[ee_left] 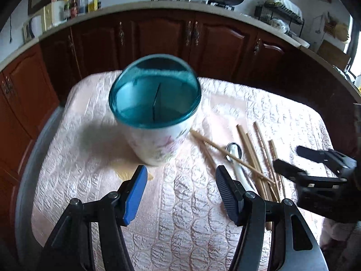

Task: Organize utensils
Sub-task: 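Grasp the wooden-handled fork with the left tool while the right tool grasps a chopstick, then lift the fork and chopstick and carry both over the floral cup, then lower the fork into the cup and open the left tool while the right releases its chopstick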

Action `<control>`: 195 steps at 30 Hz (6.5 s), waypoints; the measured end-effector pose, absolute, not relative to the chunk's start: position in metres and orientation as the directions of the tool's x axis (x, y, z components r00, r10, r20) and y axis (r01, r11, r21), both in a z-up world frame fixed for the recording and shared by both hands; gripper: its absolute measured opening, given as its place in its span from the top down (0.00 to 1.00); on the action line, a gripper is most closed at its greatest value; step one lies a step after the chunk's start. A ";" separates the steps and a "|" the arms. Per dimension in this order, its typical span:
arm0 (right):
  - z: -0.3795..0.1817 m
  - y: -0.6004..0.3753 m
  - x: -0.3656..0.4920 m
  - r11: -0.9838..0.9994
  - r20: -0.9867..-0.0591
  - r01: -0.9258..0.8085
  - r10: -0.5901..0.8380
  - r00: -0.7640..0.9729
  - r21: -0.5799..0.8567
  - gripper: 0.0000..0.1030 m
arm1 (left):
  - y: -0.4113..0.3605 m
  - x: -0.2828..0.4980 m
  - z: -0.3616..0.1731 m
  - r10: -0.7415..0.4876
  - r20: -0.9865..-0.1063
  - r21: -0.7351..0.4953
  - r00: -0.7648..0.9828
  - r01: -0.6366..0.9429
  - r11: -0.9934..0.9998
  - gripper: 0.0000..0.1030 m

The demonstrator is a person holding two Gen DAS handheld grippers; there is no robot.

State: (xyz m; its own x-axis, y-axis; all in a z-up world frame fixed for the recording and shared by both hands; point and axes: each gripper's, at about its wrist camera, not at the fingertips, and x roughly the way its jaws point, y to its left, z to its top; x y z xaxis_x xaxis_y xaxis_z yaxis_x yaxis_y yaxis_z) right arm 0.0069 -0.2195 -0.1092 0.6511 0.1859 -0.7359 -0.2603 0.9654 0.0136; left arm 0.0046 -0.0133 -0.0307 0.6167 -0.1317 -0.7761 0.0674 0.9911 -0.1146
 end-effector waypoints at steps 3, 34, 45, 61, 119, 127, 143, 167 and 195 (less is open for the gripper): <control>-0.133 -0.207 0.028 0.949 -0.782 -0.317 0.205 0.589 0.011 0.42 | -0.010 0.009 -0.038 -0.141 -0.783 -0.134 0.606 0.056 0.989 0.38; -0.148 -0.344 -0.068 0.986 -0.837 -0.108 0.167 0.521 0.130 0.92 | -0.094 0.076 -0.123 -0.193 -0.874 -0.152 0.447 0.126 0.980 0.69; -0.161 -0.350 -0.071 0.984 -0.853 -0.069 0.176 0.492 0.164 0.75 | -0.100 0.052 -0.127 -0.297 -0.871 -0.218 0.391 0.233 0.948 0.84; -0.166 -0.340 0.035 0.985 -0.853 -0.036 0.164 0.495 0.169 0.74 | -0.090 0.062 -0.114 -0.268 -0.869 -0.174 0.416 0.250 0.952 0.64; -0.031 -0.293 -0.034 0.920 -0.648 -0.339 0.380 0.660 0.195 0.90 | -0.042 -0.009 0.025 -0.448 -0.680 -0.272 0.580 0.368 0.889 0.91; 0.006 -0.264 -0.024 0.907 -0.591 -0.390 0.405 0.698 0.161 0.90 | -0.027 -0.006 0.050 -0.437 -0.639 -0.271 0.633 0.346 0.898 0.91; 0.064 -0.211 0.007 0.870 -0.504 -0.480 0.465 0.727 0.111 0.90 | 0.008 0.028 0.100 -0.385 -0.567 -0.266 0.728 0.281 0.922 0.91; 0.057 -0.103 0.138 0.859 -0.484 -0.496 0.490 0.725 0.127 0.90 | 0.034 0.123 0.072 -0.171 -0.600 -0.132 0.782 0.114 0.985 0.91; -0.031 -0.125 0.156 0.853 -0.612 -0.445 0.511 0.603 0.274 0.77 | 0.015 0.125 0.030 -0.189 -0.667 -0.130 0.721 0.137 0.982 0.82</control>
